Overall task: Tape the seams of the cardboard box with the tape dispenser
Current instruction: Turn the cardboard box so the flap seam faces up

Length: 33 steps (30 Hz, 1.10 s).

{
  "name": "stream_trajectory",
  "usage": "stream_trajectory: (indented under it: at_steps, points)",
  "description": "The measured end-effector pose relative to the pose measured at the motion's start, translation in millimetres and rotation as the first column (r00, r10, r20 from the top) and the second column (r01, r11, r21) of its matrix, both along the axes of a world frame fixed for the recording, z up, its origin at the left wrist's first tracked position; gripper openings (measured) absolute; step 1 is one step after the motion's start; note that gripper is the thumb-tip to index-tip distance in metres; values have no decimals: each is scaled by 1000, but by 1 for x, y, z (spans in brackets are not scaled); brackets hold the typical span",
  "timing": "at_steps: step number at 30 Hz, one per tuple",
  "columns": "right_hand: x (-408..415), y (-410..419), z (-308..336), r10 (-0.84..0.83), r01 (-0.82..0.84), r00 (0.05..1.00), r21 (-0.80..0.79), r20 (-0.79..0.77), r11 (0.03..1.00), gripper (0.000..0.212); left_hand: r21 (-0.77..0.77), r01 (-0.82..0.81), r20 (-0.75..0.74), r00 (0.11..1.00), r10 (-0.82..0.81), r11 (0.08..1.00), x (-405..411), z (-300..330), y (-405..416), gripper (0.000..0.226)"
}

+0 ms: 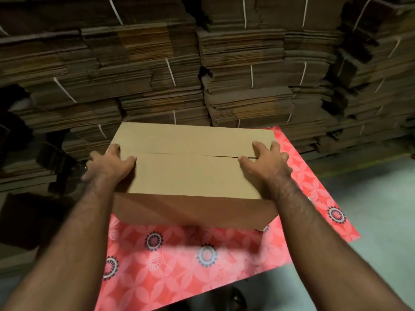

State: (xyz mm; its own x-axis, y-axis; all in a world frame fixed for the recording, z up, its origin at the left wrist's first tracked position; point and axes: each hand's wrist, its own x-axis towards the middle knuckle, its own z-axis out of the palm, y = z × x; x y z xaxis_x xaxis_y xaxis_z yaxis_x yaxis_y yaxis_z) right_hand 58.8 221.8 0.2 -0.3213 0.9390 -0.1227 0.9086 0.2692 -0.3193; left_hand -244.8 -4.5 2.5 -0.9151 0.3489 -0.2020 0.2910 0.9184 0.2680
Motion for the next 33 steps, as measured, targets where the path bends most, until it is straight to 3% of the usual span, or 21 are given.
stream_trajectory:
  at_steps: [6,9,13,15,18,22,28,33]
  points:
    - [-4,60,8,225,-223,974,-62,20,973,73,-1,-153,-75,986,152,988,80,-5,-28,65]
    - [1,61,1,269,-269,962,-5,48,963,73,-14,-96,-116,989,94,995,106,-11,-41,70]
    - [0,28,-4,194,-210,971,112,143,971,73,-19,-2,-214,977,-2,1000,125,-26,-57,66]
    - [-14,-2,-10,360,-396,912,197,195,897,78,-13,39,-277,960,-42,999,131,-29,-56,60]
    - [-46,-59,-21,678,-688,725,187,124,701,74,-54,163,-282,944,-172,985,132,-31,-45,54]
    - [-76,-104,-27,806,-803,590,132,43,581,67,-46,281,-191,939,-284,959,127,-30,-31,52]
    - [-52,-60,-33,767,-769,639,54,56,637,71,5,282,-273,923,-270,959,125,-33,-35,50]
    - [-18,-15,-34,663,-669,742,49,93,742,73,-8,272,-309,915,-261,962,125,-39,-37,53]
